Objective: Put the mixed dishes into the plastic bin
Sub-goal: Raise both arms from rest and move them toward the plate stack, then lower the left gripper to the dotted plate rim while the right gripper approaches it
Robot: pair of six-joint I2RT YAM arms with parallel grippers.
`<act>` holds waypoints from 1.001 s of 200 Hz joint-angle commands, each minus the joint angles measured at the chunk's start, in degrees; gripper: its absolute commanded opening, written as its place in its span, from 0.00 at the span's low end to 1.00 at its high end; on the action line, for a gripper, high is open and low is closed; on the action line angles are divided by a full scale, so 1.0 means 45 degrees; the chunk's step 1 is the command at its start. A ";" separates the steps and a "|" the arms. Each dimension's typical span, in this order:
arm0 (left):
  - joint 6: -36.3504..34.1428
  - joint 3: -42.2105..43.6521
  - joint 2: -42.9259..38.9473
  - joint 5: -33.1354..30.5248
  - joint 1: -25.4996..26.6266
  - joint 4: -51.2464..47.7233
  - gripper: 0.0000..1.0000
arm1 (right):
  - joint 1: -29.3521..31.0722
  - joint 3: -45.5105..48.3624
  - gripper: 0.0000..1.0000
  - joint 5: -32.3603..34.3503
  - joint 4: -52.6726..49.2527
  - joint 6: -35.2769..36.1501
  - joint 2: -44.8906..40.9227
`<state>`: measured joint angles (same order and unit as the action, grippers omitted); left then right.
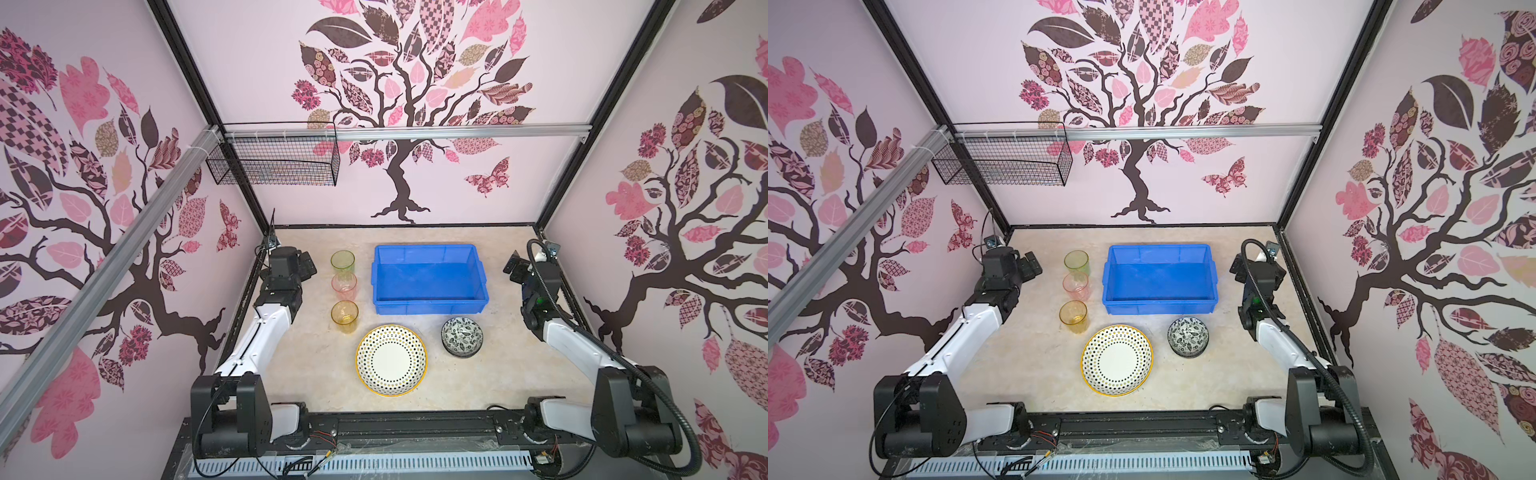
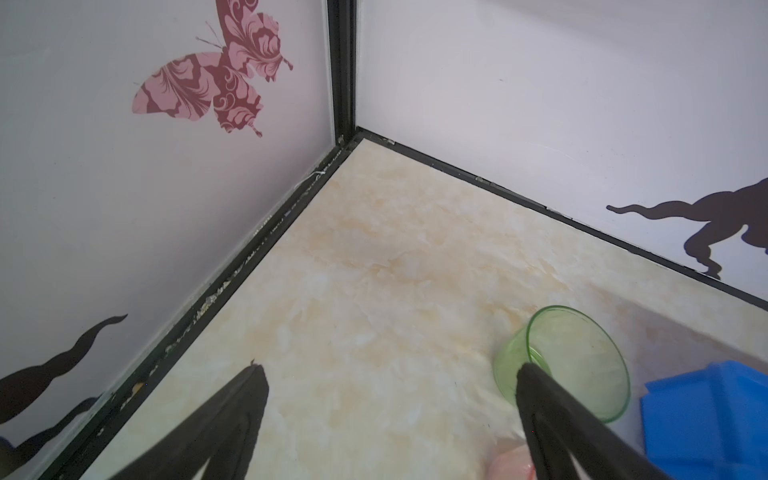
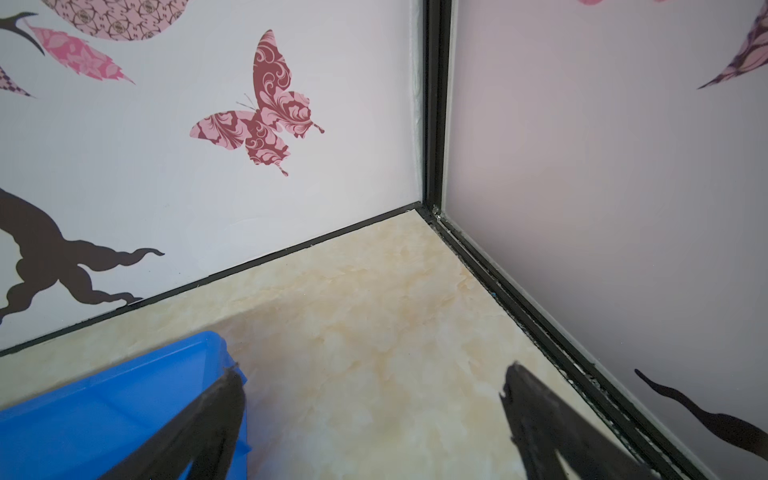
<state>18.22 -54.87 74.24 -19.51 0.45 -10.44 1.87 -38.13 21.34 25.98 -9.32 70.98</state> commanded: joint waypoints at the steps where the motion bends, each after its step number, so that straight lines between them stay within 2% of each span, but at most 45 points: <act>1: 0.0537 -0.1298 -0.0030 -0.0274 0.0477 -0.3343 0.96 | 0.0197 -0.1375 1.00 0.0416 -0.3306 -0.0619 -0.0563; 19: 0.0620 -0.2071 -0.0091 -0.0570 0.0954 -0.4704 0.95 | 0.0420 -0.2501 1.00 -0.0292 -0.5141 -0.1107 -0.0595; 42: 0.0682 -0.2926 -0.0202 0.0151 0.1340 -0.6460 0.94 | 0.0696 -0.3154 1.00 -0.1913 -0.6492 -0.1696 -0.0896; 81: 0.0195 -0.3425 -0.0770 -0.0265 0.2711 -0.8773 0.91 | 0.1143 -0.3911 1.00 -0.3878 -0.8401 -0.2470 -0.1593; 105: 0.0627 -0.3366 -0.1354 -0.0339 0.3474 -0.9815 0.91 | 0.1676 -0.4370 1.00 -0.5002 -0.9447 -0.2968 -0.1912; 129: 0.1310 -0.3153 -0.2070 0.0433 0.3975 -1.0494 0.92 | 0.3148 -0.4650 1.00 -0.5599 -1.0206 -0.2785 -0.2163; 148: 0.1811 -0.2904 -0.2705 0.0493 0.4534 -1.0895 0.91 | 0.4856 -0.4505 1.00 -0.5080 -1.0642 -0.2441 -0.2439; 183: 0.2437 -0.2208 -0.3571 0.1118 0.5115 -1.1434 0.87 | 0.6692 -0.4068 0.97 -0.5616 -1.1092 -0.3026 -0.2628; 200: 0.2760 -0.1797 -0.3818 0.1716 0.5163 -1.1691 0.86 | 0.7660 -0.3926 0.95 -0.5285 -1.1294 -0.3329 -0.2648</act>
<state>27.42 -66.26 58.06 -15.84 23.31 -59.53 32.18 -56.80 -2.66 -21.26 -21.91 60.20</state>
